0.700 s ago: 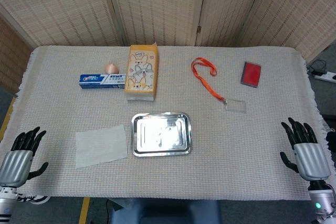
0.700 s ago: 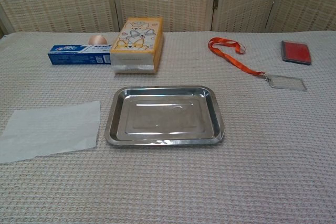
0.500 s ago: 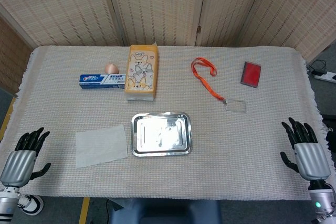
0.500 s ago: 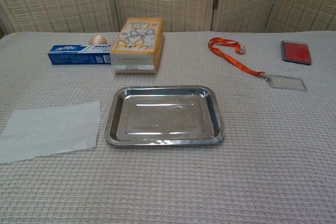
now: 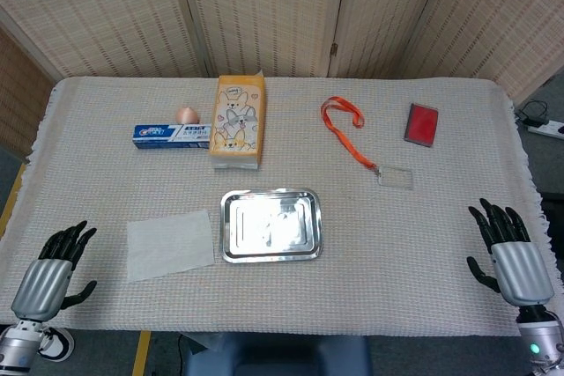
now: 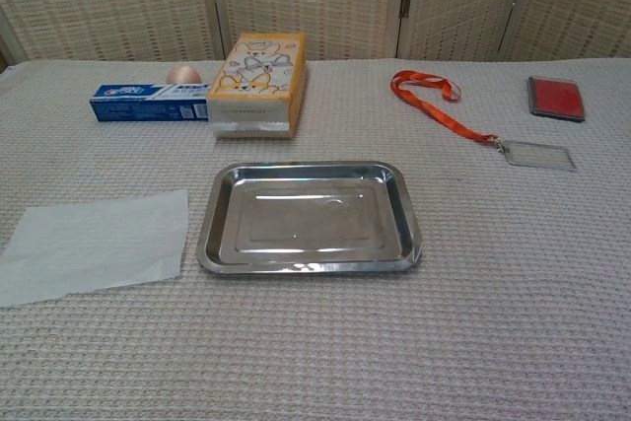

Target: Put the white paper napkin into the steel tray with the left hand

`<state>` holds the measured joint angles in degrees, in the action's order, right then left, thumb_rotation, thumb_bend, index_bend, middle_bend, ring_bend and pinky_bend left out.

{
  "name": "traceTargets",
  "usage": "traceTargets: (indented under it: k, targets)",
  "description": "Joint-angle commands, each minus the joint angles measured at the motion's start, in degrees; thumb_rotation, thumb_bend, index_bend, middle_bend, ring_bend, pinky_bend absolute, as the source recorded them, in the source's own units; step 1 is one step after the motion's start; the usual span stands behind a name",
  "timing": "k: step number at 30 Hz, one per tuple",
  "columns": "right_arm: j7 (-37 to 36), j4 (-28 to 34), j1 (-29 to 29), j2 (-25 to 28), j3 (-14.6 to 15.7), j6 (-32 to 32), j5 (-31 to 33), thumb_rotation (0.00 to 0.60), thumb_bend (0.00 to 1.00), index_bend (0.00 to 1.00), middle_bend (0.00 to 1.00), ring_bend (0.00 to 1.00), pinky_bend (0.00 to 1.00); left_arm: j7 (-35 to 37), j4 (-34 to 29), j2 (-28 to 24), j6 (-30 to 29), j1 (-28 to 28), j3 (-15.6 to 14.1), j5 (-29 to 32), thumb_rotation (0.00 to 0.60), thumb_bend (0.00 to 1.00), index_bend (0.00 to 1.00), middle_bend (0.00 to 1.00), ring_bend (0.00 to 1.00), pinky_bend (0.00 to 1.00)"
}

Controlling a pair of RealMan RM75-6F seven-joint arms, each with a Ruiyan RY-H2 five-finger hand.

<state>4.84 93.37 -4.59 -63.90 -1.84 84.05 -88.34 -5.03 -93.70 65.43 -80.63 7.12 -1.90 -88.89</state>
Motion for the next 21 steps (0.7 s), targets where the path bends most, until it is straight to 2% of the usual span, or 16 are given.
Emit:
traceTargets:
  k: [1,3,5,7,10,12,16,21]
  targets:
    - [-0.09,-0.15,-0.31,-0.19,0.07,-0.6,-0.01,0.6,0.4,0.0,0.0,0.0,0.0,1.84,0.03,1.42,2.24,-0.14,-1.24,0.26,0.6,0.32,0.0,0.38,0.38,0.52]
    - [-0.17,-0.06,-0.42,-0.22,0.17,-0.71,-0.28,0.6,0.4,0.0,0.0,0.0,0.0,1.81,0.42,2.94,2.68,0.43,-0.64,0.4,0.6,0.3,0.02,0.59,0.56,0.69]
    - [-0.45,0.18,-0.34,-0.11,0.17,-0.2,-0.76,0.6,0.4,0.0,0.0,0.0,0.0,1.23,1.72,4.7,2.29,0.85,0.02,-0.02,0.6,0.29,0.11,0.83,0.74,0.84]
    - [-0.76,0.25,-0.17,0.04,0.18,0.44,-1.22,0.6,0.4,0.0,0.0,0.0,0.0,1.93,1.77,5.18,4.27,1.83,-0.15,0.1,0.6,0.29,0.17,0.97,0.85,0.93]
    - [-1.33,0.38,-0.02,0.37,0.22,0.51,-1.07,0.6,0.4,0.0,0.0,0.0,0.0,6.03,0.7,5.2,6.54,3.11,-0.03,0.47,0.6,0.29,0.23,1.0,0.94,0.99]
    - [-1.62,0.41,0.03,0.56,0.23,0.54,-1.05,0.6,0.4,0.0,0.0,0.0,0.0,6.41,1.22,5.8,7.67,3.71,-0.46,0.05,0.6,0.29,0.27,1.0,0.99,1.0]
    - [-1.76,0.39,0.05,0.72,0.27,0.55,-1.11,0.6,0.4,0.0,0.0,0.0,0.0,5.46,2.6,8.2,8.92,4.17,-0.85,0.26,0.6,0.29,0.18,1.0,1.0,1.0]
    - [-1.73,0.28,-0.08,0.66,0.31,0.18,-0.99,0.6,0.4,0.0,0.0,0.0,0.0,3.35,4.55,11.76,10.66,5.12,-0.58,1.27,0.6,0.29,0.19,1.0,1.0,1.0]
